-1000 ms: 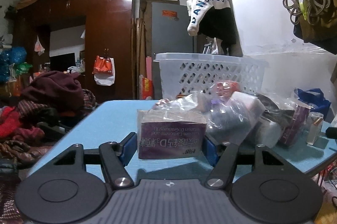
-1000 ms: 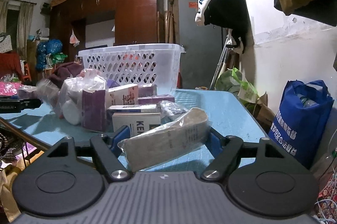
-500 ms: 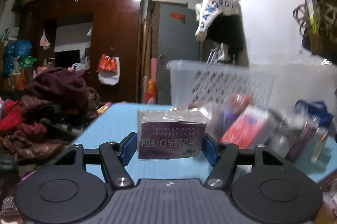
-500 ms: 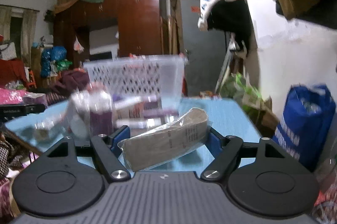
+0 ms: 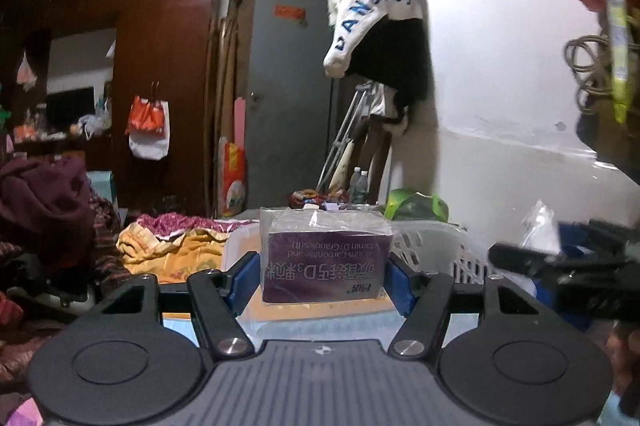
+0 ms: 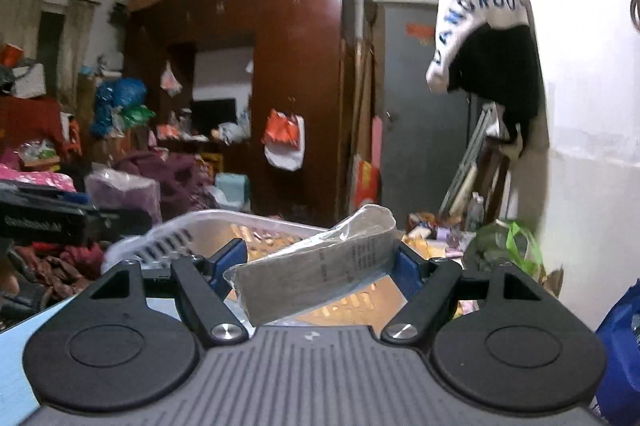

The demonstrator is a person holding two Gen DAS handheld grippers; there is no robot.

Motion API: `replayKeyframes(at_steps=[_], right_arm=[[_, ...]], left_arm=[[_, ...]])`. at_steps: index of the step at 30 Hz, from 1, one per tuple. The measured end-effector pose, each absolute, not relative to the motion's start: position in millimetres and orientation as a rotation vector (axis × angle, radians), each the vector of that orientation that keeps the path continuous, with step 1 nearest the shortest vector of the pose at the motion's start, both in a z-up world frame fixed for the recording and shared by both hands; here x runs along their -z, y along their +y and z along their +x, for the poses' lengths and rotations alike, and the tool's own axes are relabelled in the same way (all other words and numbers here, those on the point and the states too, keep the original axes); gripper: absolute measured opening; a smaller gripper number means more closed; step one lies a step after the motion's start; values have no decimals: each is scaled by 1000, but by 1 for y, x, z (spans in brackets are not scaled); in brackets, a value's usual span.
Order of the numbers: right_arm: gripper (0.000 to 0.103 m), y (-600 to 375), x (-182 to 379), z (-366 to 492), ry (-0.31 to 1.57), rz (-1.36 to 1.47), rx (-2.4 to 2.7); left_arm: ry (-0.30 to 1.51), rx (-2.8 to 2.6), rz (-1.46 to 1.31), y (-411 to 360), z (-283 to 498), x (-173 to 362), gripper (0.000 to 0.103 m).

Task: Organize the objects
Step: 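Carry both items over the white basket and open both tools, then grasp the dark wrapped box with left tool while right tool grasps KENT box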

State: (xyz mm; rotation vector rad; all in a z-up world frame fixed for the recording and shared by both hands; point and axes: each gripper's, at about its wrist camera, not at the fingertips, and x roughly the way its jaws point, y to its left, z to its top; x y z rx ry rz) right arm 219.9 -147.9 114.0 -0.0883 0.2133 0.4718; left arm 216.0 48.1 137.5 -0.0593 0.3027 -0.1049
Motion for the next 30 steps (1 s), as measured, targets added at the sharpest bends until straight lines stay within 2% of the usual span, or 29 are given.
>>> replayKeyframes(at_steps=[1,2,4,5,8,12,16,20,23,30], right_arm=[[82,-146,-112,224,224,-89,-473],[85,-145,-110,227,239,-85,-479],[99,-154,-105,222,241,-52,-477],[103,-157,-104,218,245,-34,-469],[103,-177,-107,196,250,-2,-458],[103,-213,-94,145,224,58,-486],[103,-248,-43,78,185,45,-498],[103,-259,2,44,203,56,-478],[103,-251,16,44,243,23,-495],[89,-238,26,57,278,3,-494]], left_arm=[[309,105,-59,48,222,-137,79],[319,100,-57,48,228,-137,93],[324,84,-65,49,232,-134,98],[321,83,-70,51,230,-133,98],[292,82,-63,54,212,-128,102],[207,75,-41,57,169,-120,103],[220,77,25,59,111,-84,103],[202,188,-53,66,56,-48,103],[189,182,-30,61,27,-27,103],[228,211,9,56,23,-4,103]])
